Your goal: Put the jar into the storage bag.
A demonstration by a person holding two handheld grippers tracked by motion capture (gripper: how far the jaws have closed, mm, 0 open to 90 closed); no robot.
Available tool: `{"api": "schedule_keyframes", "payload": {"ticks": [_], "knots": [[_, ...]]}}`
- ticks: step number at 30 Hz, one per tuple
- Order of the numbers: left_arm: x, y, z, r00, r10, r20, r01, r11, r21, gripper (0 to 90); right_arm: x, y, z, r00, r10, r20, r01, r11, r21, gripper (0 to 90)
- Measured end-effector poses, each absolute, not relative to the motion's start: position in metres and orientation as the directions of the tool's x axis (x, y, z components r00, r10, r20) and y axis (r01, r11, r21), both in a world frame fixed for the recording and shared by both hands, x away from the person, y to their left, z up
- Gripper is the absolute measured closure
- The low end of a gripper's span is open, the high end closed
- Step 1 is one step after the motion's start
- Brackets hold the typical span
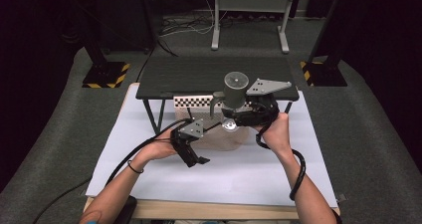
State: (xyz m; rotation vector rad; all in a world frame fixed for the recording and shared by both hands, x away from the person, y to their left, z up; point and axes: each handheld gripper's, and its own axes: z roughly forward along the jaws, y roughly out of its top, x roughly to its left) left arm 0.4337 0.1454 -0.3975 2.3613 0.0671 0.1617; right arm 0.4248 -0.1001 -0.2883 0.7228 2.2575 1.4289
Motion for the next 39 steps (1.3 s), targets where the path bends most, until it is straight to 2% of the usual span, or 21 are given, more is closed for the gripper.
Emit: {"api": "schedule_keyframes", "payload": {"ticks": [22, 30, 39], "knots": [[0.433, 0.144, -0.398, 0.989, 0.102, 0.103, 0.001, -0.717, 0.697, 0.0, 0.441, -0.082, -0.269, -0.812, 0.583, -0.030, 0.202, 0.328, 0.923, 30.1], [0.431, 0.145, -0.398, 0.989, 0.102, 0.108, -0.003, -0.713, 0.701, 0.0, 0.450, -0.070, -0.273, -0.818, 0.575, -0.025, 0.205, 0.332, 0.920, 30.1], [0.426, 0.147, -0.393, 0.990, 0.082, 0.112, -0.021, -0.708, 0.706, 0.0, 0.458, -0.055, -0.293, -0.820, 0.572, -0.012, 0.233, 0.353, 0.906, 30.1]]}}
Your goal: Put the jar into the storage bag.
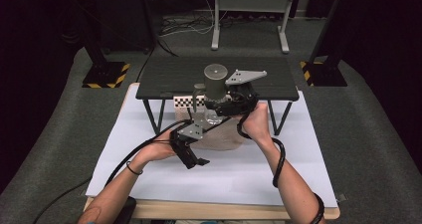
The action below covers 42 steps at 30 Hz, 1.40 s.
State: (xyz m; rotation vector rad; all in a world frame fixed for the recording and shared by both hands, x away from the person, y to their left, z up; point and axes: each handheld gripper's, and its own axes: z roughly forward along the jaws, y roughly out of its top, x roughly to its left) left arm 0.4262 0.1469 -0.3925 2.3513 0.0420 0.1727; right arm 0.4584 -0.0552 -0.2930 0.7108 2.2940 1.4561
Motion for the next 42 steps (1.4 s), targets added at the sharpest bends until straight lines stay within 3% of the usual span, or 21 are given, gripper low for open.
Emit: {"api": "schedule_keyframes", "payload": {"ticks": [42], "knots": [[0.416, 0.151, -0.381, 0.991, 0.057, 0.123, -0.047, -0.704, 0.709, 0.0, 0.461, -0.034, -0.348, -0.789, 0.612, -0.043, 0.321, 0.471, 0.821, 30.0]]}}
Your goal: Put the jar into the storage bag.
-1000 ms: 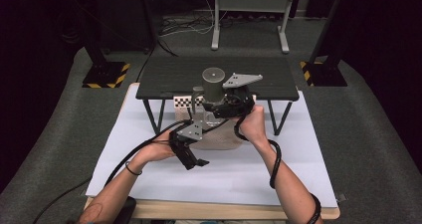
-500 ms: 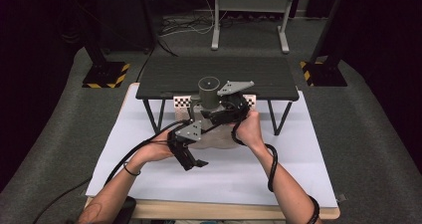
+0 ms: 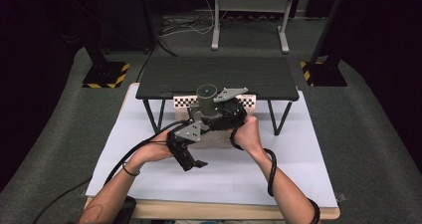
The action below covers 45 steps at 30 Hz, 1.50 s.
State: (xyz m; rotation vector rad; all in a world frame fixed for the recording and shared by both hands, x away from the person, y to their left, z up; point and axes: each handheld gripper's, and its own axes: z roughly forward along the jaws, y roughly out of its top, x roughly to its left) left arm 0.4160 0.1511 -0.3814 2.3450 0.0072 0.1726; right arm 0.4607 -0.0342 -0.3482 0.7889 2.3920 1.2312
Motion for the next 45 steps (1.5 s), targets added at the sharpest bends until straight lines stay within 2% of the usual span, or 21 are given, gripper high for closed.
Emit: {"api": "schedule_keyframes", "payload": {"ticks": [21, 39, 40, 42, 45], "knots": [[0.422, 0.149, -0.388, 0.988, 0.062, 0.144, -0.055, -0.724, 0.687, 0.1, 0.474, -0.025, -0.367, -0.791, 0.609, -0.067, 0.402, 0.599, 0.693, 29.9], [0.418, 0.154, -0.378, 0.987, 0.049, 0.152, -0.075, -0.698, 0.712, 0.3, 0.474, -0.027, -0.361, -0.821, 0.569, -0.050, 0.395, 0.629, 0.670, 29.8], [0.417, 0.155, -0.376, 0.986, 0.051, 0.156, -0.077, -0.697, 0.713, 0.2, 0.475, -0.027, -0.360, -0.823, 0.566, -0.048, 0.396, 0.632, 0.666, 29.2], [0.416, 0.158, -0.373, 0.986, 0.053, 0.159, -0.079, -0.688, 0.722, 0.2, 0.474, -0.031, -0.355, -0.822, 0.568, -0.044, 0.382, 0.607, 0.697, 16.9], [0.414, 0.162, -0.369, 0.983, 0.065, 0.173, -0.083, -0.683, 0.726, 0.0, 0.472, -0.035, -0.343, -0.840, 0.542, -0.024, 0.381, 0.620, 0.686, 9.8]]}}
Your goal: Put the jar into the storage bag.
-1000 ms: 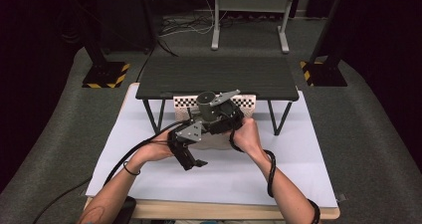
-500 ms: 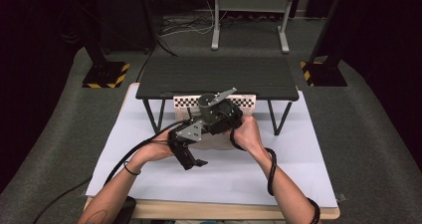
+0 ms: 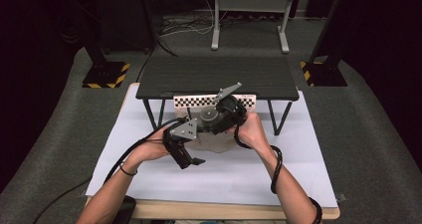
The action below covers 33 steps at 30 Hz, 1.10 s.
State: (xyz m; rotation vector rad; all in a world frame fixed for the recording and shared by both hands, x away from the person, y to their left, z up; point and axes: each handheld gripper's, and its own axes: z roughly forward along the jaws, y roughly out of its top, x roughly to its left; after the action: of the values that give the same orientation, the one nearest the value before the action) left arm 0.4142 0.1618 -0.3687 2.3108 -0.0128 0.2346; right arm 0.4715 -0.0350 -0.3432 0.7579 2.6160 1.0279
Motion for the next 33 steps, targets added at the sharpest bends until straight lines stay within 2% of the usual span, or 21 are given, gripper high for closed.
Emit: {"api": "schedule_keyframes", "payload": {"ticks": [5, 12, 18, 25, 33], "knots": [[0.409, 0.170, -0.359, 0.975, 0.084, 0.204, -0.095, -0.675, 0.732, 0.0, 0.461, -0.040, -0.335, -0.850, 0.525, -0.050, 0.352, 0.635, 0.688, 0.0], [0.400, 0.186, -0.350, 0.963, 0.134, 0.235, -0.090, -0.660, 0.746, 0.0, 0.441, -0.066, -0.319, -0.839, 0.536, -0.091, 0.291, 0.585, 0.757, 0.9], [0.394, 0.201, -0.364, 0.958, 0.184, 0.222, -0.038, -0.681, 0.731, 0.0, 0.415, -0.097, -0.317, -0.814, 0.568, -0.123, 0.266, 0.553, 0.790, 0.7], [0.398, 0.222, -0.402, 0.948, 0.277, 0.159, 0.086, -0.702, 0.707, 0.0, 0.395, -0.139, -0.349, -0.760, 0.640, -0.113, 0.326, 0.526, 0.785, 0.4], [0.412, 0.245, -0.458, 0.918, 0.395, 0.030, 0.274, -0.690, 0.670, 0.0, 0.384, -0.196, -0.414, -0.669, 0.742, -0.034, 0.462, 0.451, 0.764, 0.4]]}}
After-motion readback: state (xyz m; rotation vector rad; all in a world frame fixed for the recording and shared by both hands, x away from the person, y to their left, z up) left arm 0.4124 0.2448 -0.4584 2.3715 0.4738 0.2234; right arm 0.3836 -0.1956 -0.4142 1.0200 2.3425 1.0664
